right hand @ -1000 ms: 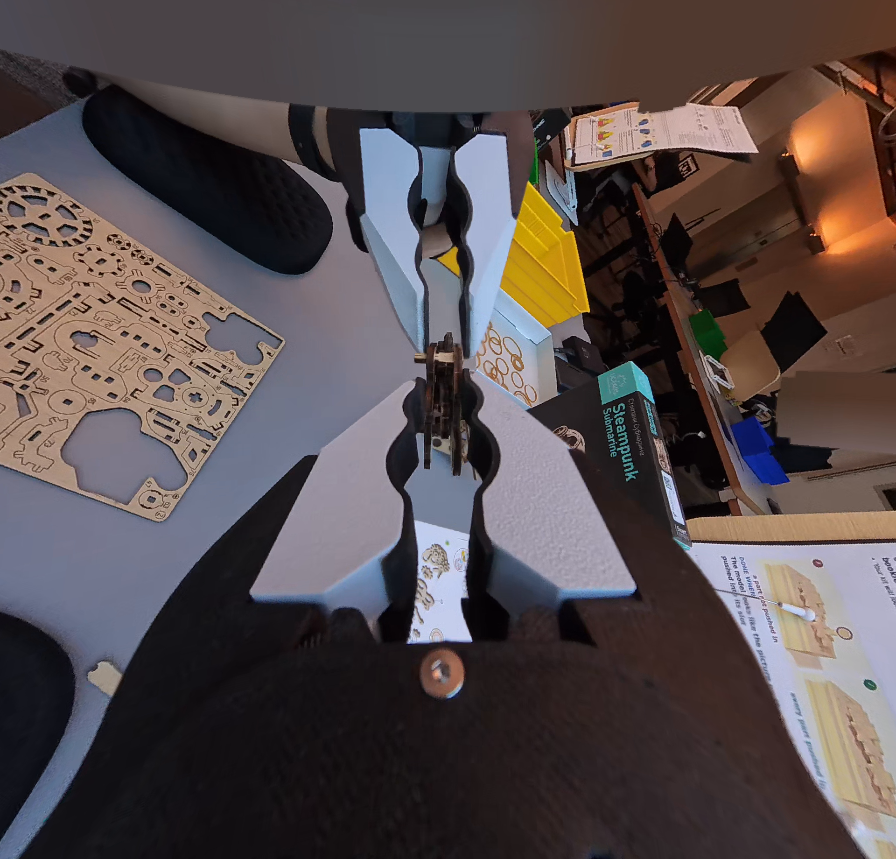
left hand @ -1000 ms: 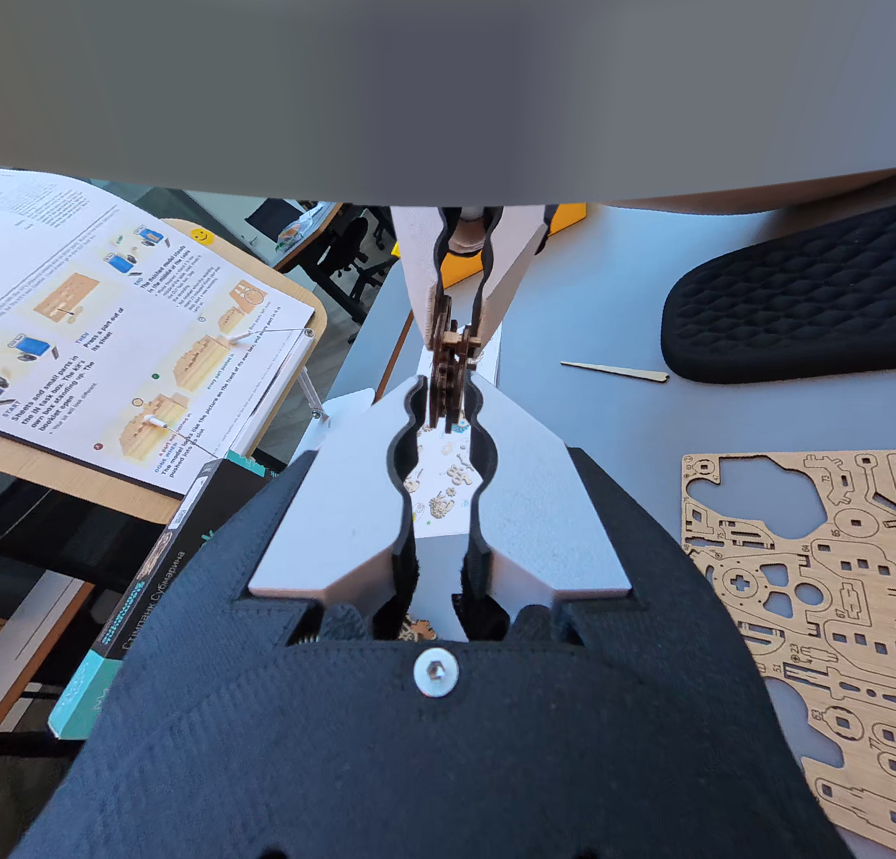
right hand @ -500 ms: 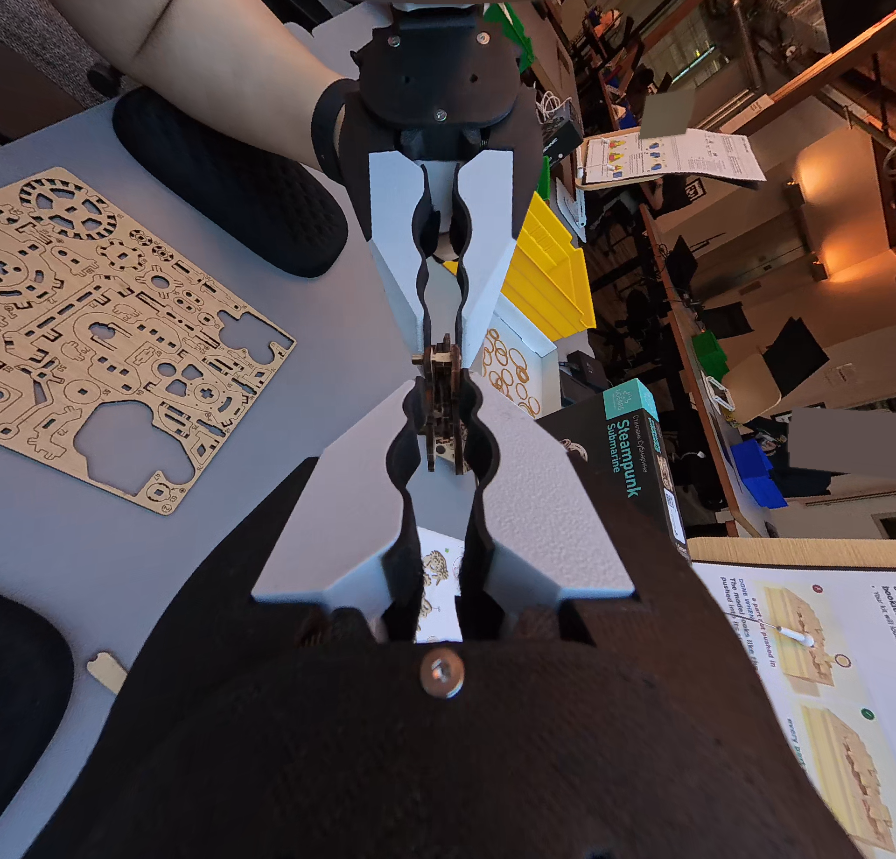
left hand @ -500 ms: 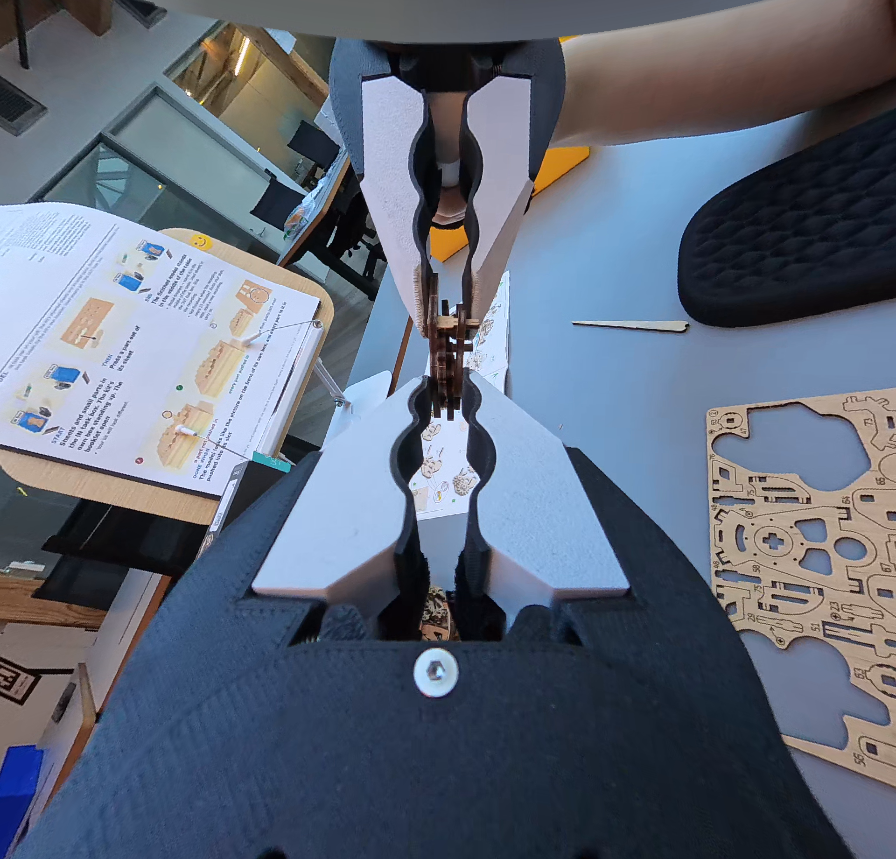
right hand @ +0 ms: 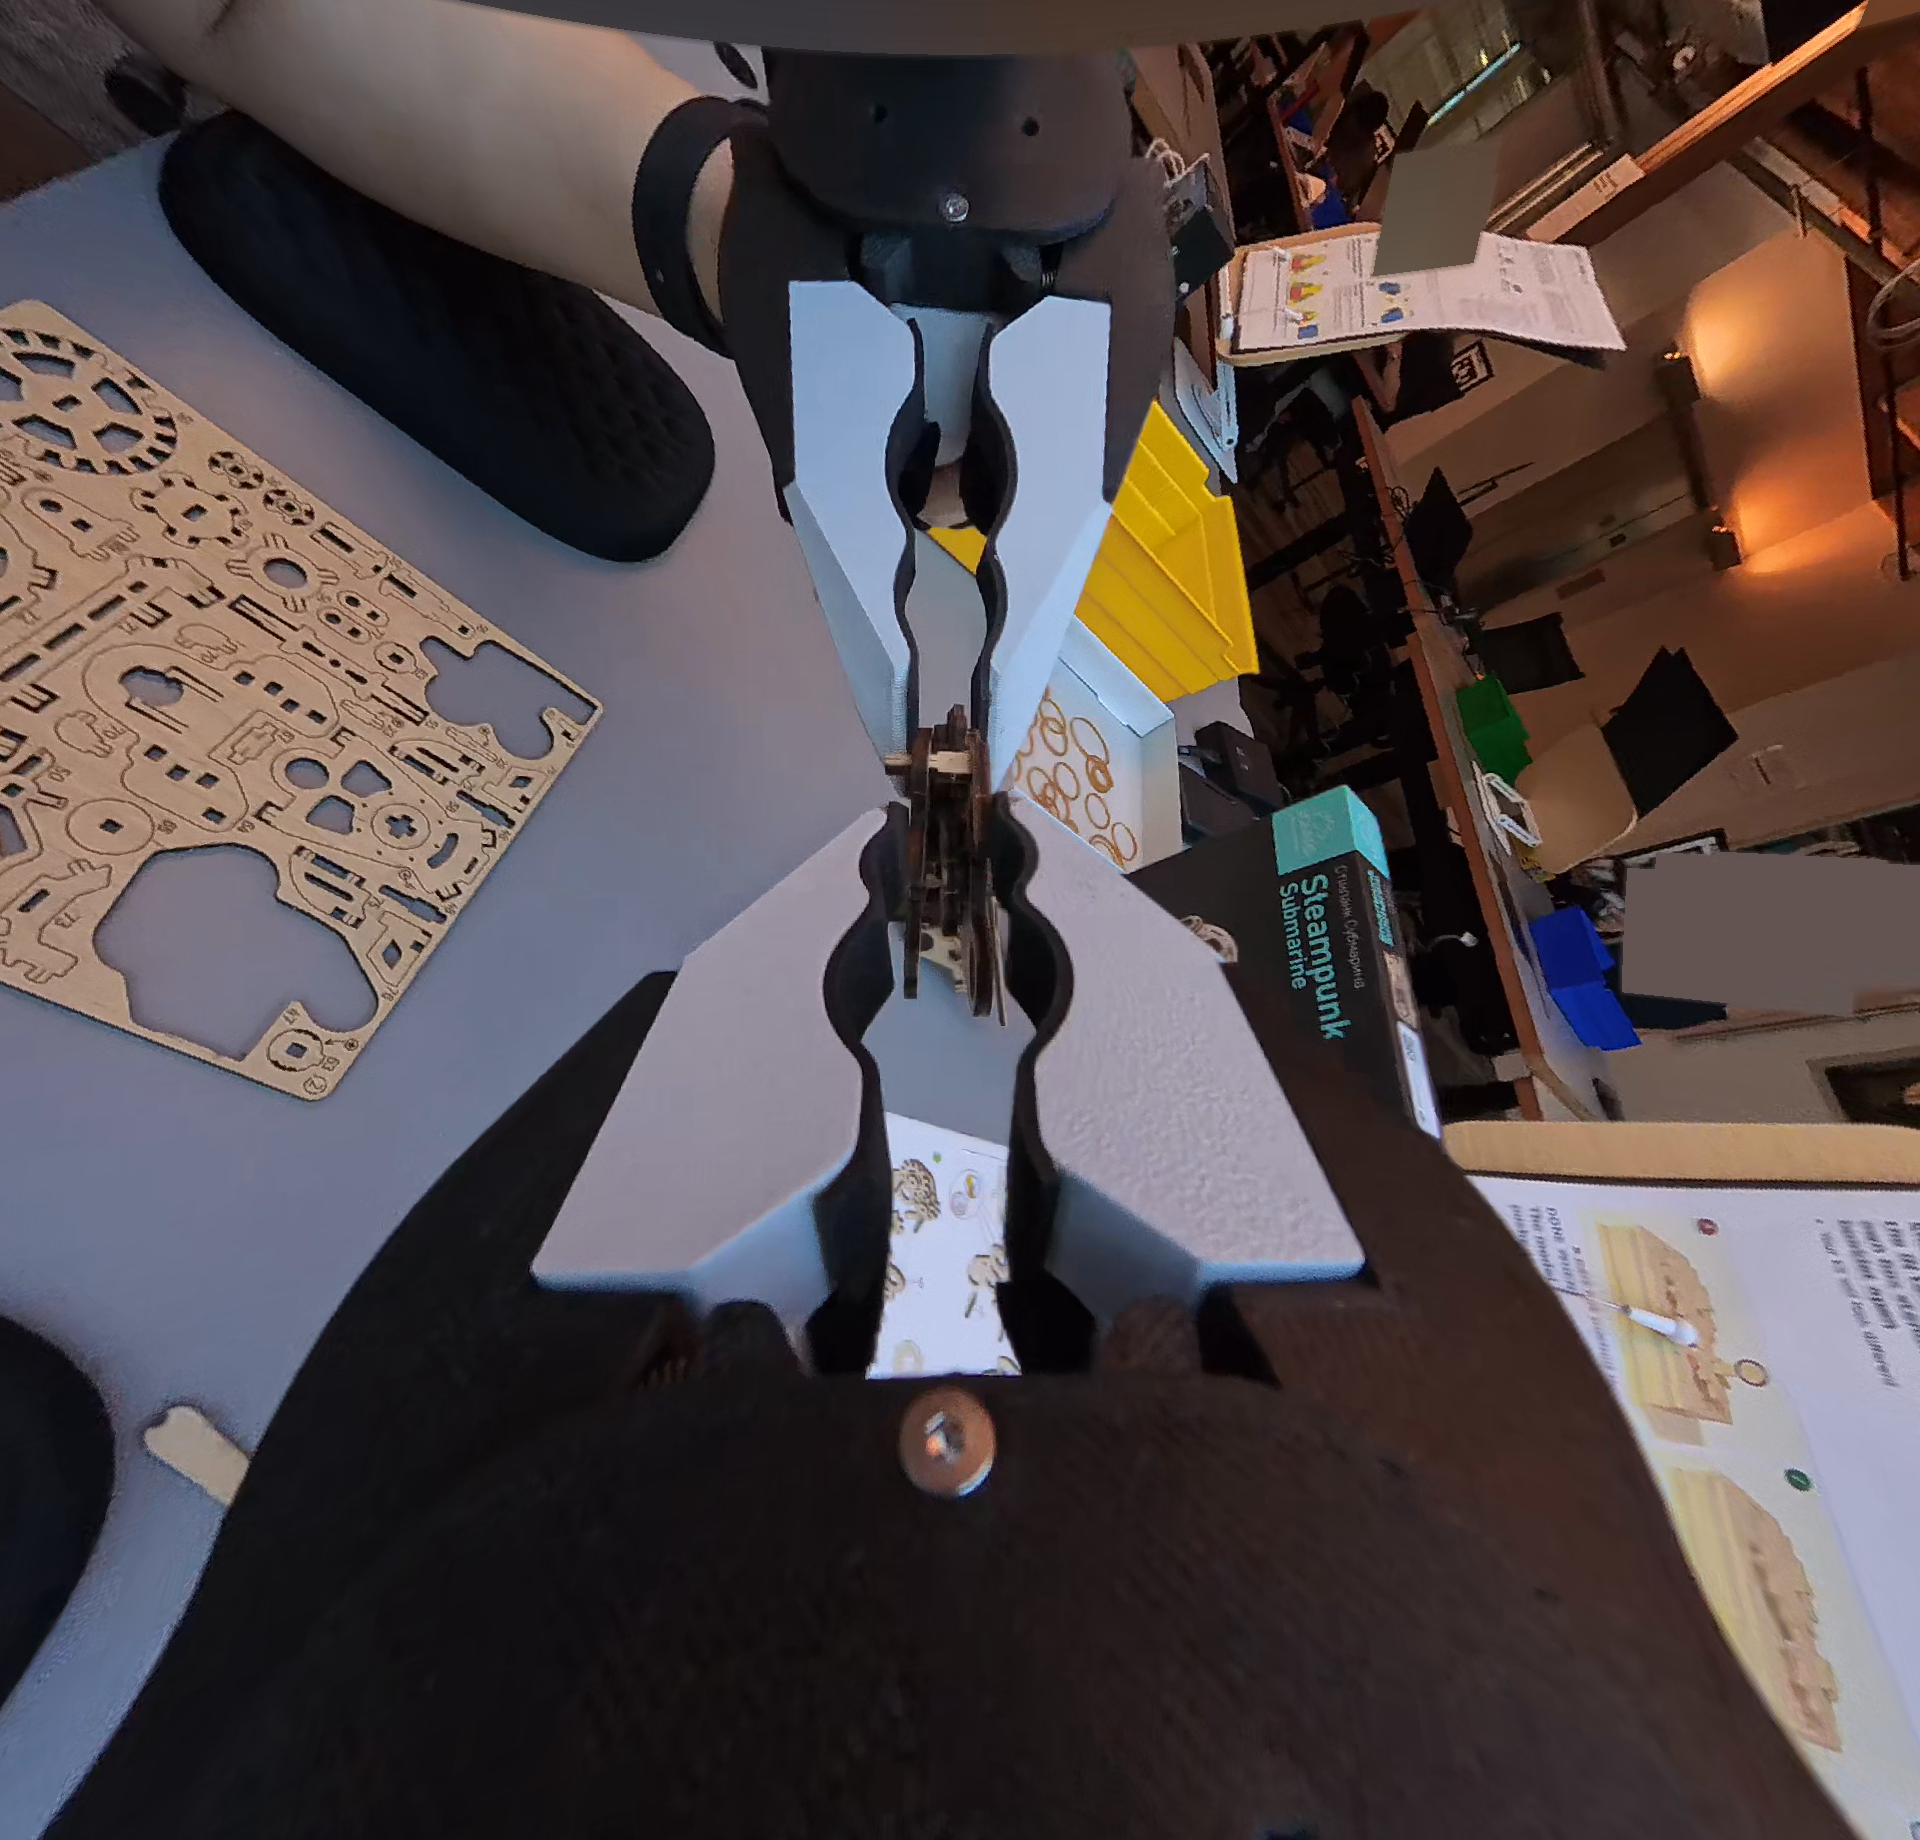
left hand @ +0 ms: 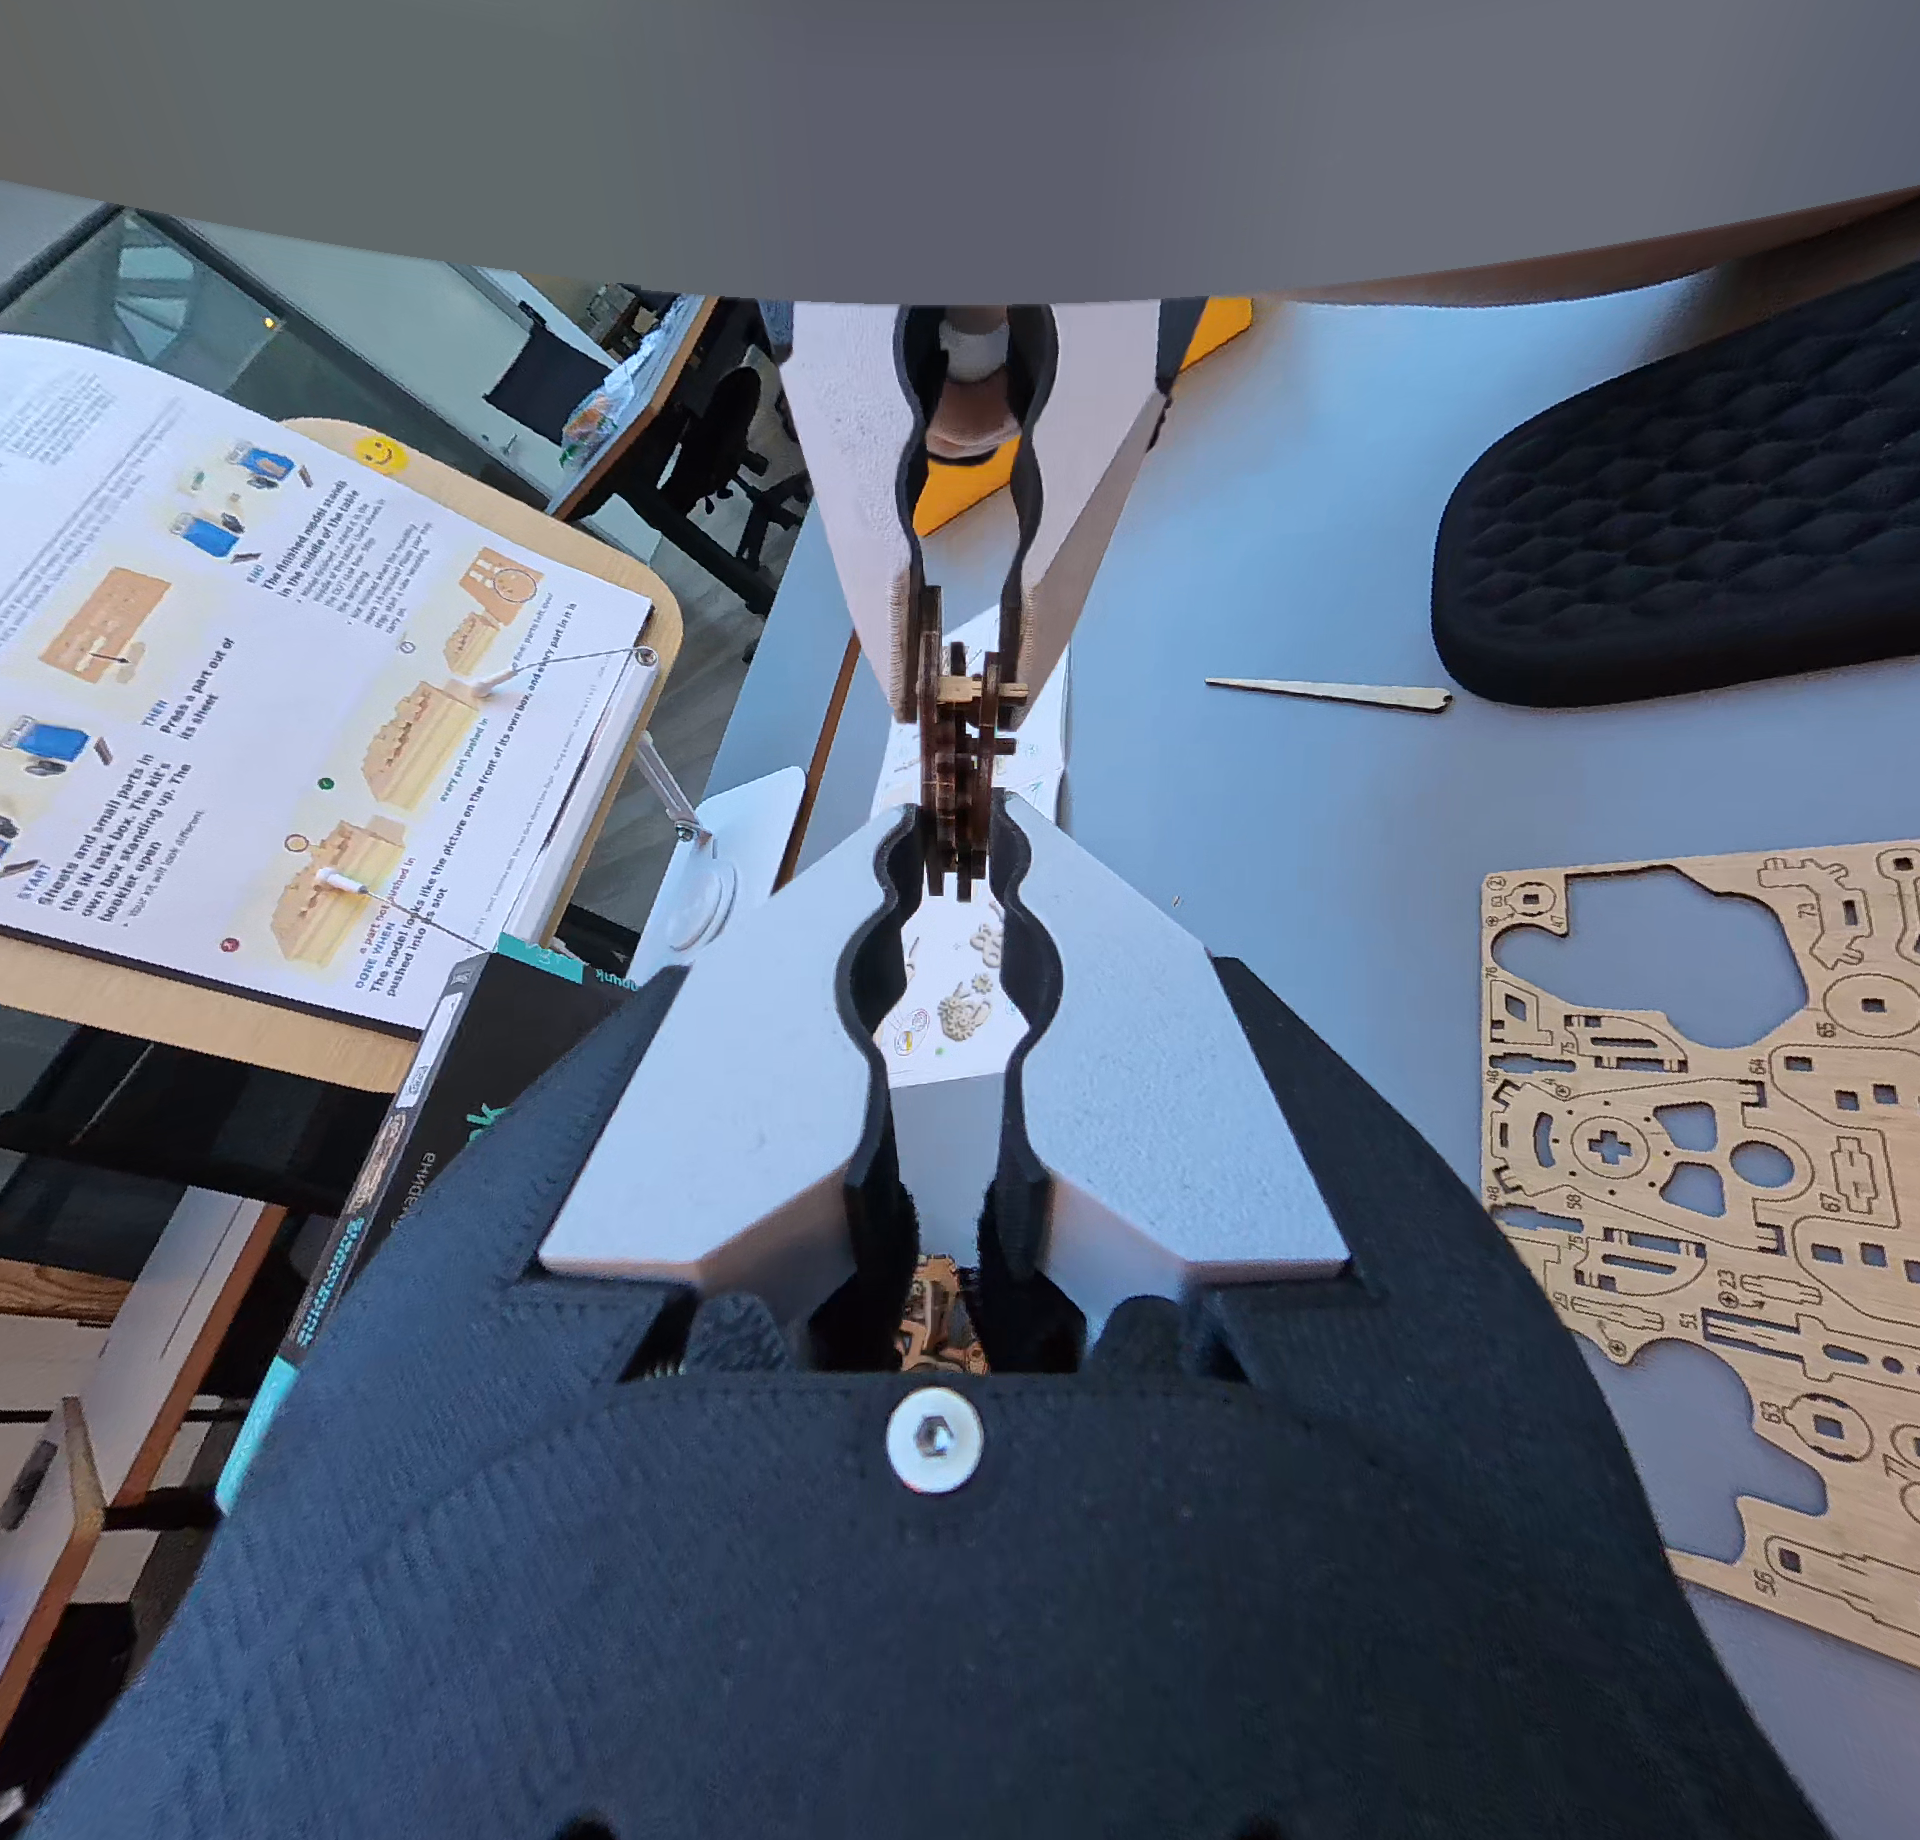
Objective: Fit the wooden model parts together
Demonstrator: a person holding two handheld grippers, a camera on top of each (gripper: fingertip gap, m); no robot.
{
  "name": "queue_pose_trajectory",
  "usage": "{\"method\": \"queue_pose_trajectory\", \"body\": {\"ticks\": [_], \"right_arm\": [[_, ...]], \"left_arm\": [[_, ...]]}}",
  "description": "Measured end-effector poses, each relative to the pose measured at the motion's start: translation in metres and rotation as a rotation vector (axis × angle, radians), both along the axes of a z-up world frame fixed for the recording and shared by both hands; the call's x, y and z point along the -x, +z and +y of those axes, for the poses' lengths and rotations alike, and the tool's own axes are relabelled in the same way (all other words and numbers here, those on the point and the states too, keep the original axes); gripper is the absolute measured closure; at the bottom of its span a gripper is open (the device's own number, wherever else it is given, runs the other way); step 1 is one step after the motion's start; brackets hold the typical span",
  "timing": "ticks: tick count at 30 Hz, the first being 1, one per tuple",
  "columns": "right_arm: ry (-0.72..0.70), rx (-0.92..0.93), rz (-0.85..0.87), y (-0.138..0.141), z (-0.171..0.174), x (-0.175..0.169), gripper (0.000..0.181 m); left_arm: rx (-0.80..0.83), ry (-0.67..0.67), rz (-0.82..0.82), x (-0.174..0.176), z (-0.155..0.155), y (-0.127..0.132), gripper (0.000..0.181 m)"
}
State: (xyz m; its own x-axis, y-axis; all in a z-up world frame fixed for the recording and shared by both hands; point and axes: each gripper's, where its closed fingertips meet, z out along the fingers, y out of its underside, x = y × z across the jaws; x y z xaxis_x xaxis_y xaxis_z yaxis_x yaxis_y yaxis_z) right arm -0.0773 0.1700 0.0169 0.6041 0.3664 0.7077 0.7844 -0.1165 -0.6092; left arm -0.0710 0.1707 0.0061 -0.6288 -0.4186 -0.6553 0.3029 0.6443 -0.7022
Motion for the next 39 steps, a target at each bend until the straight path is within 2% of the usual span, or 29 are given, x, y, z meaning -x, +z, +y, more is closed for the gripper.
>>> {"method": "queue_pose_trajectory", "body": {"ticks": [7, 13, 19, 34, 39], "right_arm": [[0.008, -0.025, 0.0, 0.009, -0.005, 0.006, 0.167], [-0.027, 0.014, 0.043, 0.007, -0.002, 0.001, 0.168], [-0.073, 0.015, -0.005, 0.004, 0.001, -0.004, 0.168], [-0.058, 0.017, -0.011, 0.001, 0.006, 0.007, 0.169], [-0.067, 0.008, -0.083, 0.0, 0.006, 0.008, 0.17]], "left_arm": [[0.098, -0.063, 0.012, 0.006, -0.006, 0.009, 0.171], [0.11, -0.045, 0.001, 0.004, -0.004, 0.009, 0.167], [0.184, -0.092, -0.033, 0.015, -0.005, 0.028, 0.165], [0.117, -0.101, -0.095, 0.015, -0.011, 0.021, 0.169], [0.046, -0.096, -0.107, 0.017, -0.01, 0.017, 0.17]]}}
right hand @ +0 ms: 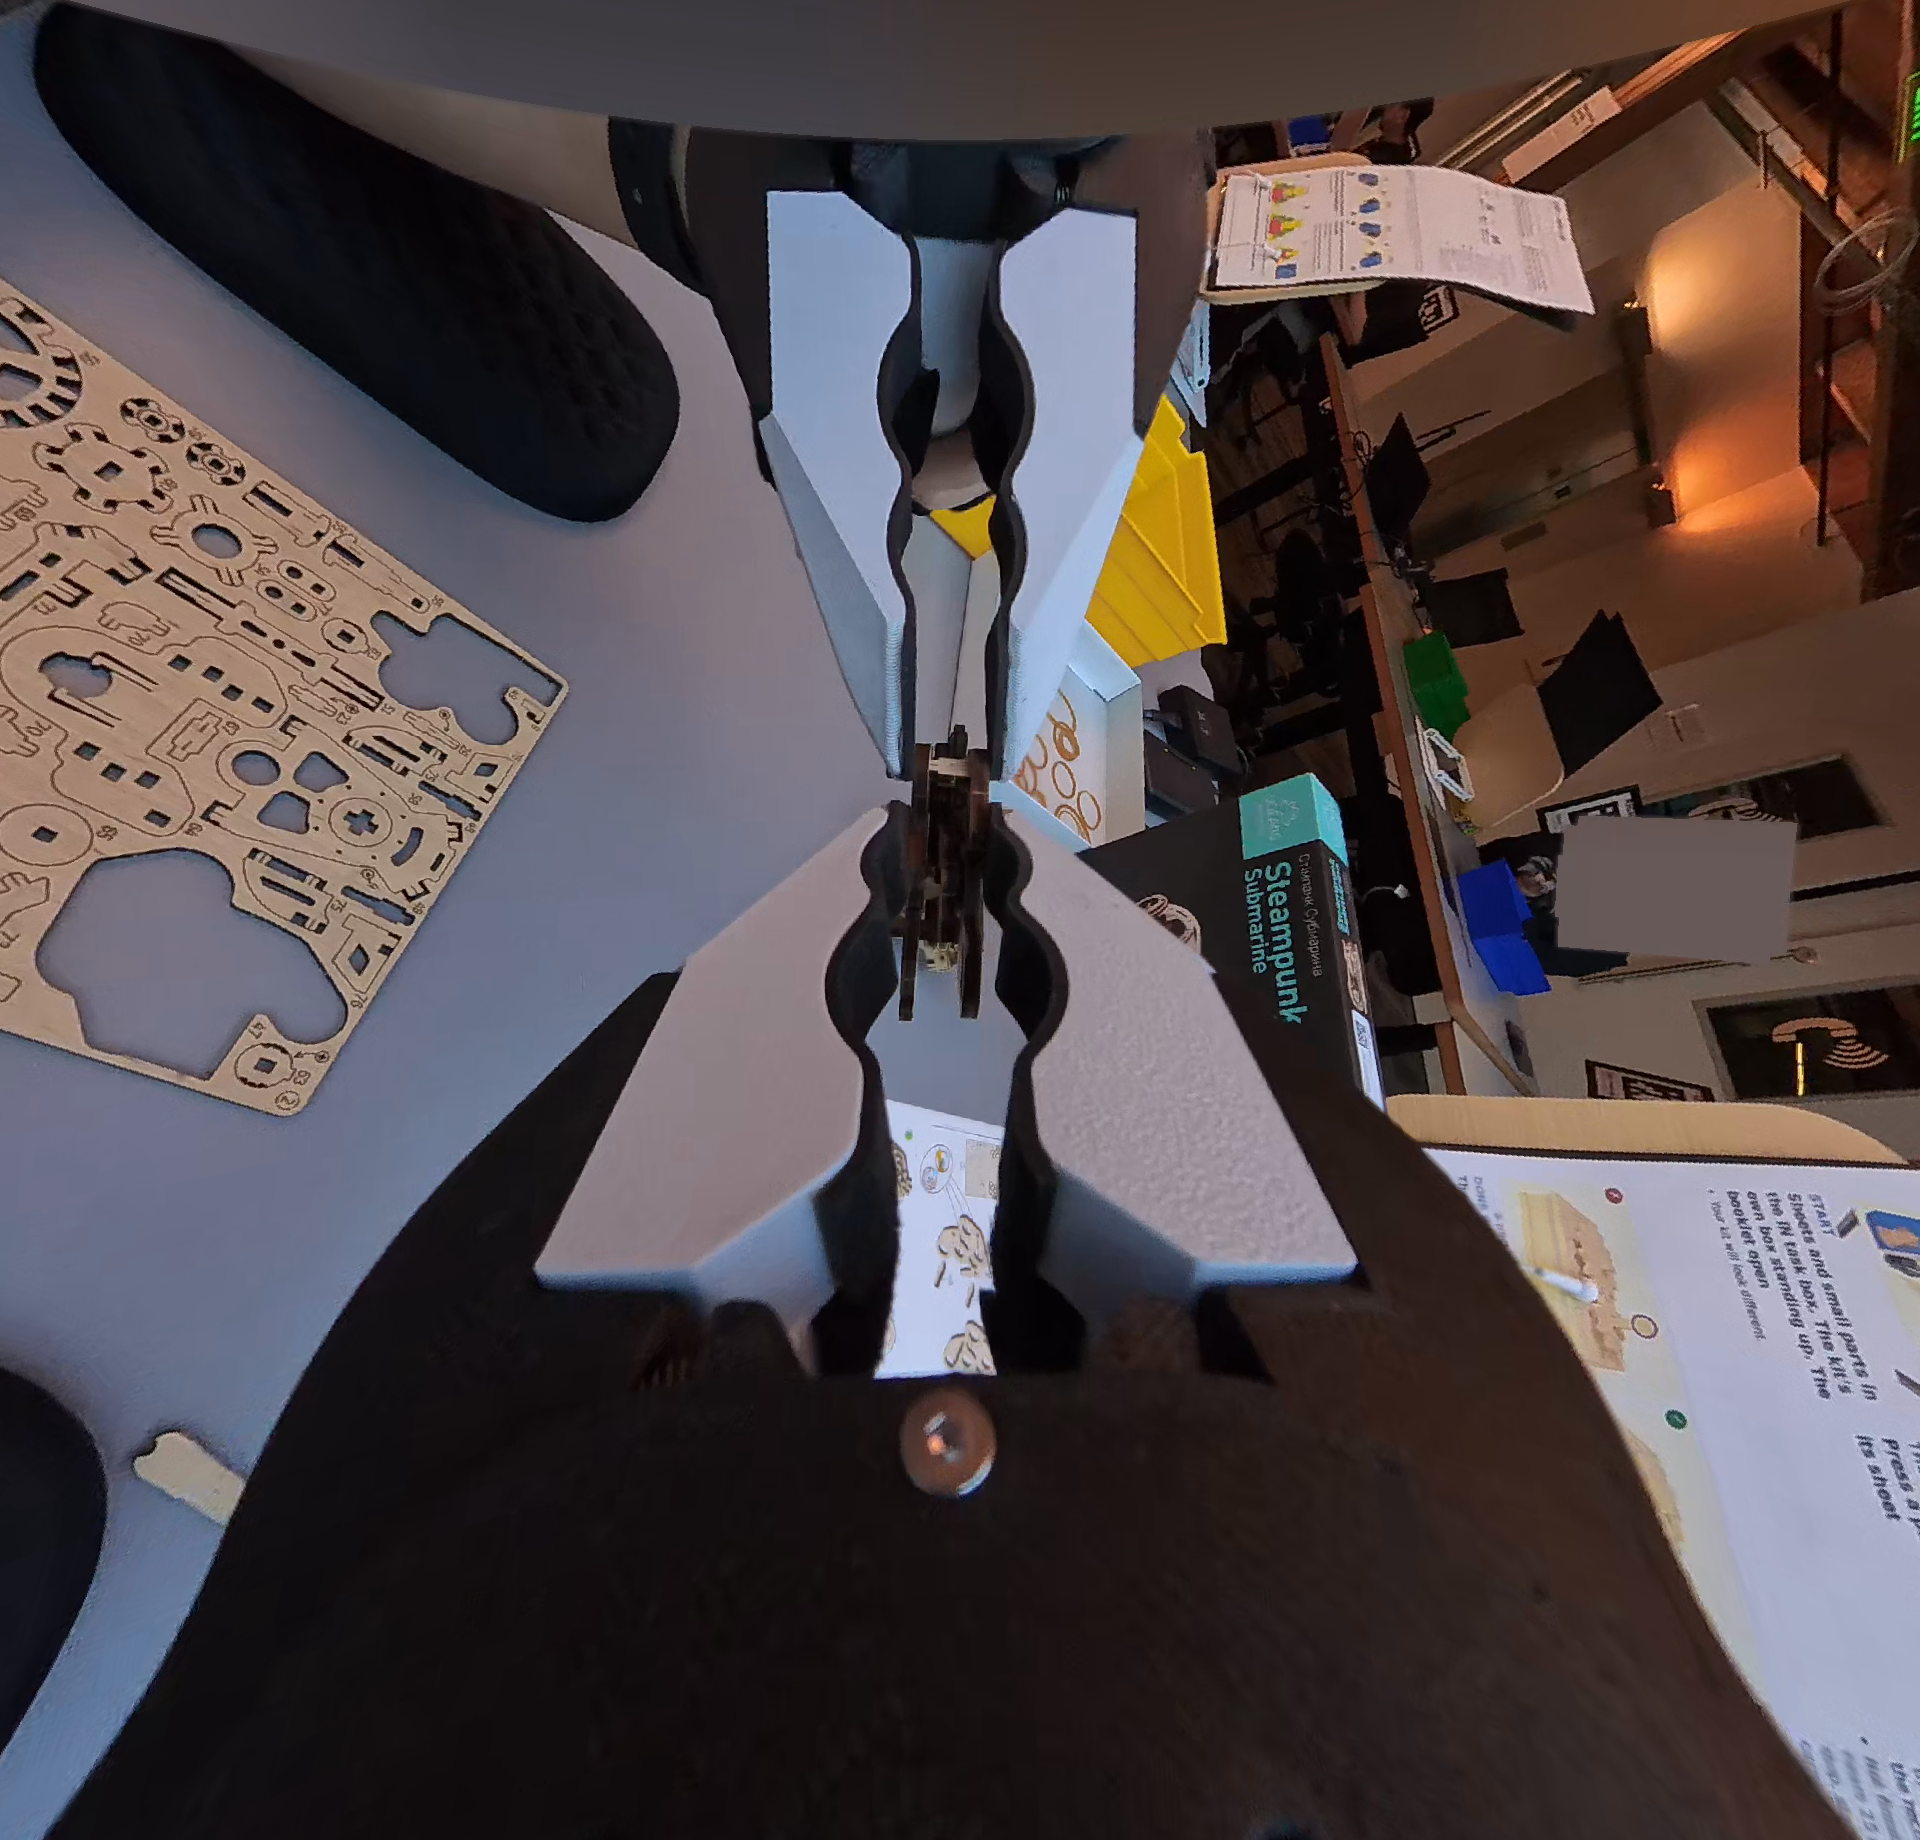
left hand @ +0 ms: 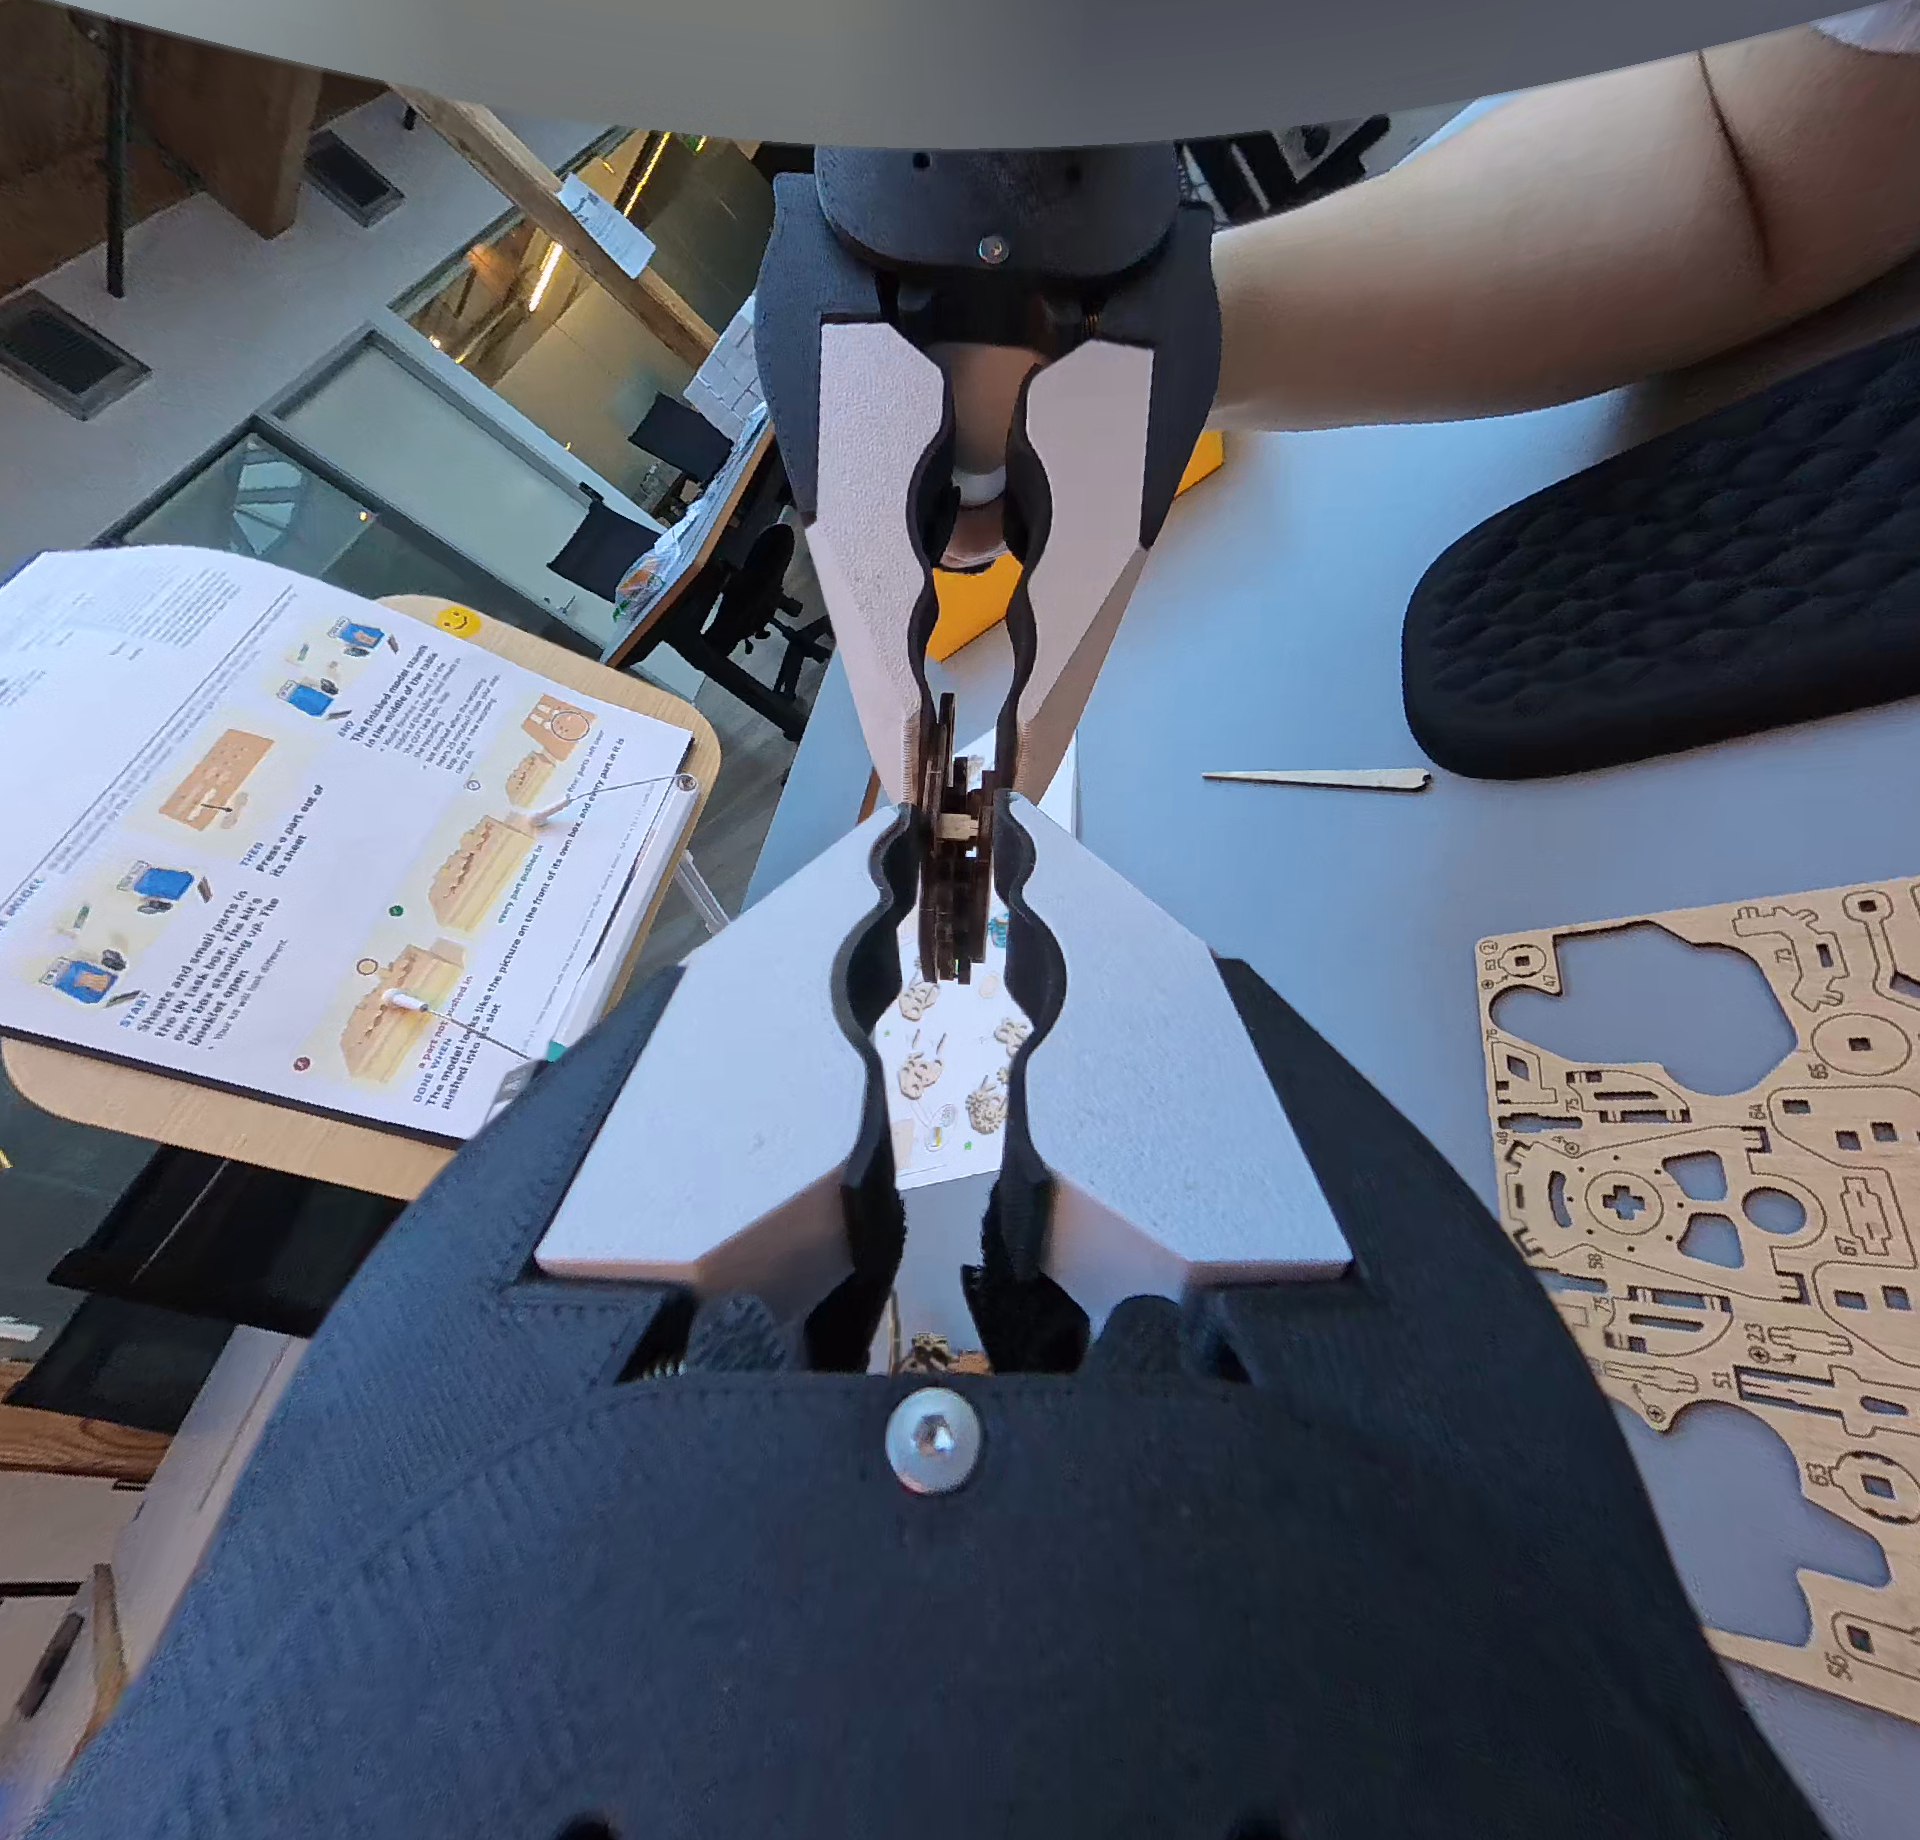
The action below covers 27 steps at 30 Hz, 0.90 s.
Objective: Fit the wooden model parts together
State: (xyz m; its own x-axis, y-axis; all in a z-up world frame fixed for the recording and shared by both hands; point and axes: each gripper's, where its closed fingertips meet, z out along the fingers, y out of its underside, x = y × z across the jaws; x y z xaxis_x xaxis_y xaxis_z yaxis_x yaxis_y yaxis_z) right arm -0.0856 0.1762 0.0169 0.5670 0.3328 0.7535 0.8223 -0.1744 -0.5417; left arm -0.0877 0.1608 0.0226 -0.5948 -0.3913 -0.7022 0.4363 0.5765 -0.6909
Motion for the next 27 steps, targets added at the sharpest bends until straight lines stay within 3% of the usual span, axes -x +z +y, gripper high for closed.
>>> {"method": "queue_pose_trajectory", "body": {"ticks": [12, 19, 27], "right_arm": [[0.014, -0.008, -0.032, -0.001, -0.001, 0.0, 0.171], [0.083, -0.031, 0.079, 0.009, -0.007, 0.004, 0.17], [0.137, -0.047, 0.08, 0.009, -0.009, 0.009, 0.171]], "left_arm": [[-0.015, 0.021, 0.027, 0.0, -0.001, 0.0, 0.17], [0.03, -0.027, -0.007, 0.005, -0.006, 0.008, 0.17], [0.034, -0.052, -0.012, 0.011, -0.009, 0.009, 0.169]]}}
